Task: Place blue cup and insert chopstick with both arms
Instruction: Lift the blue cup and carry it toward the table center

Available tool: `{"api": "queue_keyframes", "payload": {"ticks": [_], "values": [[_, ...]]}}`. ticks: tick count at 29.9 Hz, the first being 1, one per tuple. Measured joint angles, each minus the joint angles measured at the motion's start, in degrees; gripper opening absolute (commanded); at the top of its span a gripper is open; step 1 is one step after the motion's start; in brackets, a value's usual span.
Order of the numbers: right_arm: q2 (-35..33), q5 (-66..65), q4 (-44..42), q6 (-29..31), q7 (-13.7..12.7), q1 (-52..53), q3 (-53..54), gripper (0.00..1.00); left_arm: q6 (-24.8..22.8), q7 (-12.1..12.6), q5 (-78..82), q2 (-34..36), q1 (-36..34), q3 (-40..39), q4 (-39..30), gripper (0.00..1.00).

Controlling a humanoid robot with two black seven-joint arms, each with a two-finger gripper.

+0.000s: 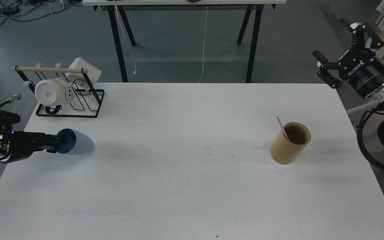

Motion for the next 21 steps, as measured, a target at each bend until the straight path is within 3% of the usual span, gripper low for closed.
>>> {"api": "queue_keyframes", "payload": {"ticks": [4,8,12,16,21], "values": [[0.07,0.0,-2.74,0.0,-0.15,0.0,1.17,0.99,-6.07,0.0,-0.37,0.69,-7.98,-0.29,-9.83,0.01],[0.08,0.0,-6.09,0.0,-0.41,0.07,2.59,0.99,-12.93,0.0,-1.53,-3.65,-17.16,-0.23,-14.15,0.01],[-0.05,0.0,-8.79,0.0,-0.56,0.08,2.85,0.99,-17.55,0.0,-1.81,-12.93,-24.33,3.66,-11.09,0.02],[-0.15,0.0,-11.33,0.0,-0.68,0.1,2.85,0.99,-19.03,0.0,-1.78,-24.64,-31.27,14.28,-6.27,0.02],[-0.2,0.0,-12.91,0.0,-0.71,0.1,2.71,0.99,-20.23,-0.01,-1.48,-38.94,-35.2,28.25,1.08,0.03]]}}
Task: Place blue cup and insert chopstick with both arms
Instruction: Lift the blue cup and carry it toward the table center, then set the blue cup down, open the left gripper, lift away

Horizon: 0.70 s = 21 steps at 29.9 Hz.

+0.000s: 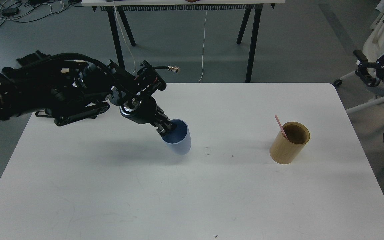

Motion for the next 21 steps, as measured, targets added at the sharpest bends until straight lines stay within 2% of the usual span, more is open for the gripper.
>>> {"api": "queue_keyframes", "payload": {"ticks": [4,8,16,21], "values": [[-0.52,0.0,-0.09,0.0,0.0,-0.06,-0.05,0.99,-1.24,0.0,0.07,-7.16,-0.28,5.69,2.34,0.03],[-1.11,0.07,-0.08,0.0,0.0,-0.23,-0.05,0.99,-1.91,0.0,-0.02,-11.26,-0.27,6.83,4.19,0.03],[-1.76,0.22,-0.06,0.0,0.16,-0.9,0.01,0.99,-2.04,-0.01,-0.14,-13.3,0.15,8.1,8.07,0.07],[-1.76,1.16,0.01,0.0,0.58,-1.15,0.32,0.99,-2.04,0.01,-0.14,-13.32,0.25,8.1,9.5,0.13]]}}
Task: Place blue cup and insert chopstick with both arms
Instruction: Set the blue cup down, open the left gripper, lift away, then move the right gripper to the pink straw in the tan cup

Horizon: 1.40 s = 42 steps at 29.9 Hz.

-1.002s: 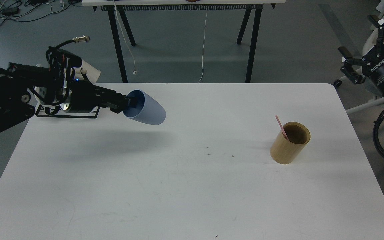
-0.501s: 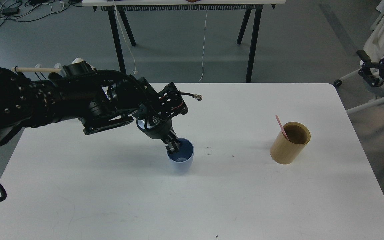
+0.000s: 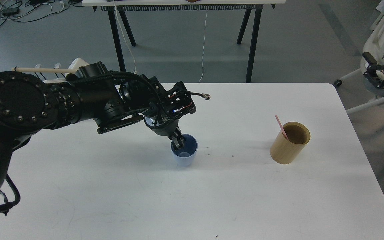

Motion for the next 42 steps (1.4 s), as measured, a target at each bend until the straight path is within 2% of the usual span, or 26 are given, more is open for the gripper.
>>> {"api": "queue_keyframes", "payload": {"ticks": [8,12,13,15,16,18,24,28,31,36,39,42], "values": [[0.94,4.23,-0.29,0.0,0.15,-0.08,1.37,0.99,-0.15,0.0,-0.51,0.0,0.09,-0.68,-0.26,0.32],[1.23,4.29,-0.32,0.0,0.15,-0.09,1.01,0.99,-0.17,0.0,-1.02,0.0,0.12,-0.99,-0.47,0.46],[1.25,4.28,-0.31,0.0,0.15,-0.06,0.84,0.99,-0.18,0.0,-1.37,0.0,0.16,-1.05,-0.49,0.51],[1.25,4.14,-0.2,0.0,0.15,0.02,0.51,0.99,-0.24,0.0,-2.7,0.0,0.18,-1.6,-0.47,0.74],[1.25,3.91,-0.1,0.0,0.14,0.04,0.42,0.99,-0.26,0.0,-3.83,0.04,0.23,-2.17,-0.34,0.83],[1.03,3.14,0.13,0.0,-0.06,0.2,0.19,0.99,-0.26,-0.01,-6.74,0.79,0.55,-3.85,-0.01,0.9],[-0.03,-8.37,0.88,0.0,-0.17,5.34,-1.03,0.99,-0.29,0.01,-15.3,5.65,5.05,-14.27,1.73,0.93],[-1.3,-22.6,3.46,0.01,0.01,10.13,-1.01,0.99,-0.25,0.01,-16.99,9.28,10.28,-26.25,2.29,0.95],[-3.16,-33.19,9.56,0.01,0.2,12.21,-0.93,0.99,-0.23,0.01,-18.03,11.48,14.95,-38.04,2.34,0.95],[-8.06,-55.2,25.62,-0.58,0.58,12.39,-1.29,0.99,0.16,0.01,-22.14,13.05,22.45,-57.17,1.82,0.95],[-10.53,-67.67,32.88,-9.06,1.51,9.88,-2.6,0.99,0.73,0.0,-23.79,13.24,24.87,-63.81,0.59,0.95],[-12.8,-78.52,36.76,-21.06,1.81,7.19,-4.86,0.99,2.58,0.0,-24.64,13.47,25.83,-66.18,-0.73,0.95]]}}
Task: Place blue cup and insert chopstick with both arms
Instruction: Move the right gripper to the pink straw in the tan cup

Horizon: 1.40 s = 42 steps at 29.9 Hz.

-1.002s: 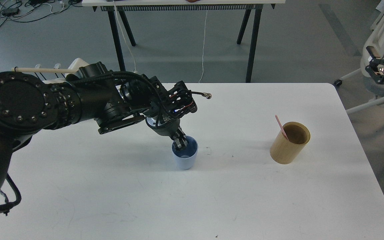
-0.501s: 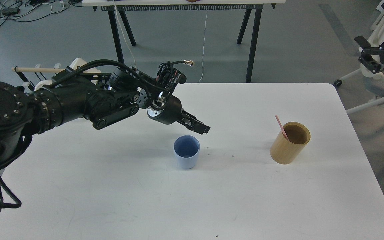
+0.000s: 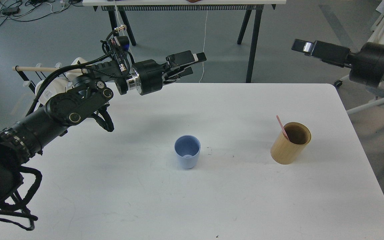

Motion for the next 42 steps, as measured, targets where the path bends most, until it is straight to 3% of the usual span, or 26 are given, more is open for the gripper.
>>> {"api": "queue_keyframes", "payload": {"ticks": [5,9,13,21,26,33,39,42], "values": [[-1.77,-11.04,1.06,-17.98,0.05,-3.26,-6.22,0.99,4.54,0.0,-3.94,0.06,0.17,-0.54,-0.55,0.95],[-2.0,-13.2,0.85,-23.71,0.05,-4.96,-10.76,0.99,4.92,0.0,-10.53,0.33,0.18,-1.46,-0.57,0.97],[-0.88,-14.43,-1.14,-24.6,0.05,-5.59,-14.2,0.98,4.67,-0.01,-15.03,0.76,0.29,-1.77,-0.56,0.97],[8.04,-14.6,-7.64,-24.86,0.04,-8.01,-15.41,0.95,4.68,-0.01,-15.8,1.45,1.35,-1.62,-0.47,0.98],[12.02,-14.9,-10.23,-24.87,0.04,-8.75,-15.68,0.79,4.72,-0.01,-15.87,1.88,2.47,-1.66,-0.42,0.98],[12.63,-15.78,-10.93,-25.28,0.04,-8.94,-15.77,0.61,4.72,-0.01,-15.9,2.58,3.58,-1.8,-0.39,0.98],[12.65,-17.47,-11.3,-25.3,0.04,-9.0,-15.81,0.52,4.81,-0.01,-15.97,2.48,3.9,-1.84,-0.25,0.98],[12.6,-17.62,-11.67,-25.31,0.04,-9.0,-16.49,0.43,4.99,-0.01,-15.98,2.34,4.15,-1.84,-0.1,0.98]]}}
